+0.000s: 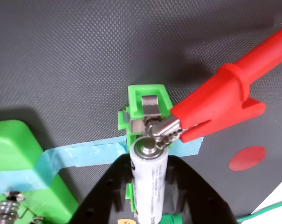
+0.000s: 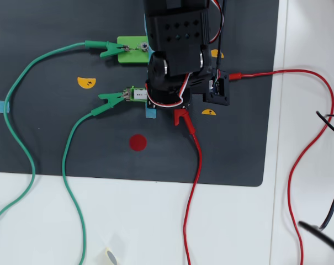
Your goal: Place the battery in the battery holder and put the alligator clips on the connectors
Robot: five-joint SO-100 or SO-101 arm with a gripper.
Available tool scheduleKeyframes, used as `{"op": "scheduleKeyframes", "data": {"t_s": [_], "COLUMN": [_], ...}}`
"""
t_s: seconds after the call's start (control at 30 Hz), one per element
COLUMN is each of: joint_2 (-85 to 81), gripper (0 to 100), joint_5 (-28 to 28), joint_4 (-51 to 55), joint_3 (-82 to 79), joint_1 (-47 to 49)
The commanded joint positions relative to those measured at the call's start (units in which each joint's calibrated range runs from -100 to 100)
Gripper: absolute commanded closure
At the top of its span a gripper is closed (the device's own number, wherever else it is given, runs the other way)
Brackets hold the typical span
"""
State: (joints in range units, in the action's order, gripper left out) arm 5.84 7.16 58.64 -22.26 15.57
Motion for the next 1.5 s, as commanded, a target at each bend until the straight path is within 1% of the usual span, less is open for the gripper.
{"op": "scheduleKeyframes", "data": {"t_s": [0.0, 0.07, 0.17, 0.2, 0.23, 0.27, 0.33, 0.37, 0.4, 0.5, 0.57, 0.63, 0.67, 0.8, 0.87, 0.9, 0.97, 1.23, 1.27, 1.33, 1.43, 1.47], "joint_2": [-0.86, -0.86, -0.95, -0.95, -0.95, -0.95, -1.03, -1.12, -1.37, -5.11, -8.09, -8.52, -8.52, -8.26, -5.2, -2.31, 0.41, 0.33, -2.14, -10.9, -22.21, -24.6], "gripper": [99, 98, 88, 81, 78, 77, 77, 80, 86, 99, 99, 99, 99, 99, 99, 99, 99, 99, 99, 99, 99, 99], "joint_5": [-0.2, -0.2, -0.2, -0.2, -0.15, 0.0, 0.06, -0.05, -0.15, -0.15, -0.2, -0.26, -1.51, -1.66, -1.66, -1.66, -1.66, -1.66, -1.66, -1.66, -1.72, -1.35], "joint_4": [-0.33, -0.33, -0.24, -0.16, -0.16, -0.16, -0.16, -0.16, -0.16, -0.16, 0.19, -0.16, -0.24, -0.24, -1.27, -3.68, -4.45, -4.11, -3.94, 0.36, 8.27, 11.27], "joint_3": [0.15, 0.15, 0.24, 0.24, 0.15, 0.15, 0.41, 0.59, 0.59, 0.41, 0.06, -0.02, -0.02, -0.11, 0.33, 0.33, 0.68, 2.43, 1.99, 1.91, 1.91, 1.91], "joint_1": [0.13, 0.13, 0.13, 0.13, 0.23, 0.23, 0.64, 1.04, 1.04, 0.44, 0.34, 0.34, 0.34, -0.27, -2.19, -2.29, -2.09, -2.59, -3.4, -4.91, -3.6, -0.27]}}
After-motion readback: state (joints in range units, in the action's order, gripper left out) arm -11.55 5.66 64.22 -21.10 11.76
